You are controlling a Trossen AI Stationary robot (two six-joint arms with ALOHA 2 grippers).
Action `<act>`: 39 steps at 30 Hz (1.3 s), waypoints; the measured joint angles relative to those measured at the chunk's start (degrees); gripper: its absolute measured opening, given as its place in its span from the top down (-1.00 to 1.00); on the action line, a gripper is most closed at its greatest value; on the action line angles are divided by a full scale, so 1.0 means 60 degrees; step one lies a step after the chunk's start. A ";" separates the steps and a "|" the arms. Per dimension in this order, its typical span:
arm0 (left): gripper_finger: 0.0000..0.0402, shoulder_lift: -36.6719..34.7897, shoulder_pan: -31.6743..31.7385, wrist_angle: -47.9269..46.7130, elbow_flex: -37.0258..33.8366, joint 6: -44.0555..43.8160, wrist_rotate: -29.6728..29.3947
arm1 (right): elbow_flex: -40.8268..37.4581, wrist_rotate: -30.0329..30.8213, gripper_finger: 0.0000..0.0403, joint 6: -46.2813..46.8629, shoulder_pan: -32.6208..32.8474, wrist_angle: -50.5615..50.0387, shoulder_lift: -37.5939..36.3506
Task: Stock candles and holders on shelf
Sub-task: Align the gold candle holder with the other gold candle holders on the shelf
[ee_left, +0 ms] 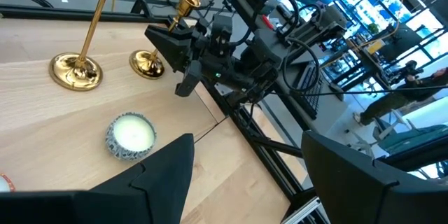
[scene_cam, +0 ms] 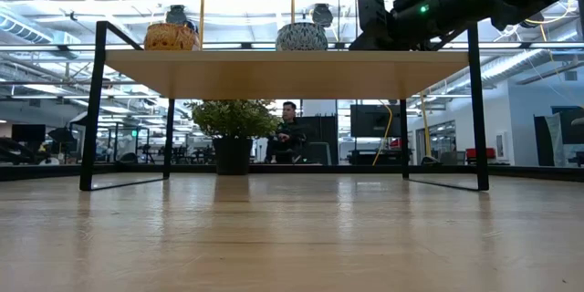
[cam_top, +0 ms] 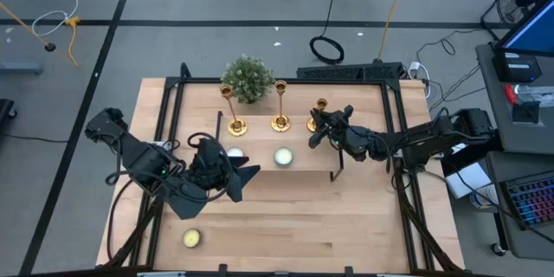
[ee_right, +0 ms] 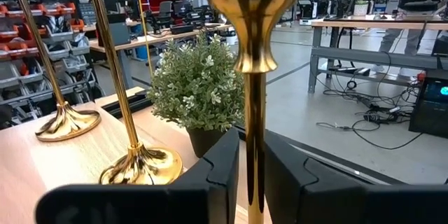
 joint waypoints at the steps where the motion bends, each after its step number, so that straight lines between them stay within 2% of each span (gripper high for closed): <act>1: -0.34 0.0000 0.0000 0.0000 0.0001 0.0000 0.0000 | 0.0000 0.0000 0.74 -0.0007 0.0005 -0.0012 -0.0019; 7: -0.34 0.0000 0.0000 -0.0003 0.0004 0.0036 0.0004 | 0.0000 -0.0068 0.74 -0.0035 0.0175 0.0012 -0.0100; 12: -0.34 0.0000 0.0000 -0.0003 0.0004 0.0040 0.0007 | 0.0000 -0.0784 0.74 -0.0031 0.0186 -0.0009 -0.0163; 32: -0.34 0.0000 0.0000 0.0248 0.0004 0.0277 0.0018 | 0.0000 -0.0753 0.73 0.0008 0.0186 -0.0586 -0.0383; 39: -0.34 0.0000 0.0000 0.0251 0.0004 0.0270 0.0015 | 0.0000 -0.0769 0.56 0.0304 0.0186 -0.0642 -0.0387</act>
